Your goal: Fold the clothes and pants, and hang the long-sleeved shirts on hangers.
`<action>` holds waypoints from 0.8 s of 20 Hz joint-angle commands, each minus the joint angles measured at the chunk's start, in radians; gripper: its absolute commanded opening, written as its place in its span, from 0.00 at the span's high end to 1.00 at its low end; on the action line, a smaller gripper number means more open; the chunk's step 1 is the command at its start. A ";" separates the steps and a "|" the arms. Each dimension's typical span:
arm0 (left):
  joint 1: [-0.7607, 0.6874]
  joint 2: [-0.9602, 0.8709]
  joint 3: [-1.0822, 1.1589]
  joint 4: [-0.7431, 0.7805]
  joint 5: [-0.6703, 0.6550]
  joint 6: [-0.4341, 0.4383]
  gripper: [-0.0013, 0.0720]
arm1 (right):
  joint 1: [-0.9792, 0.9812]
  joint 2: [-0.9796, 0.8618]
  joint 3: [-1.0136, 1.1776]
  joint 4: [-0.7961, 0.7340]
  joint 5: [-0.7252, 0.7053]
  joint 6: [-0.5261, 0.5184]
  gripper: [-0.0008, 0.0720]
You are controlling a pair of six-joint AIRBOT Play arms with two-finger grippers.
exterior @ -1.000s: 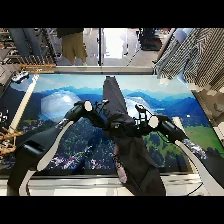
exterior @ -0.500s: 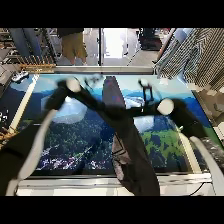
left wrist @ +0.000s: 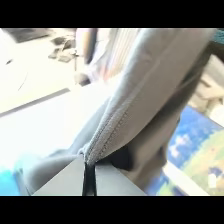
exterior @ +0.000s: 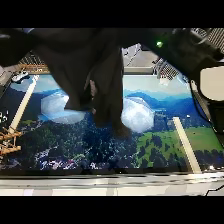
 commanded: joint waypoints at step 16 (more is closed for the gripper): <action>0.024 -0.243 -0.692 -0.246 0.000 0.157 0.96 | -0.019 -0.402 -0.450 0.296 0.515 0.552 0.19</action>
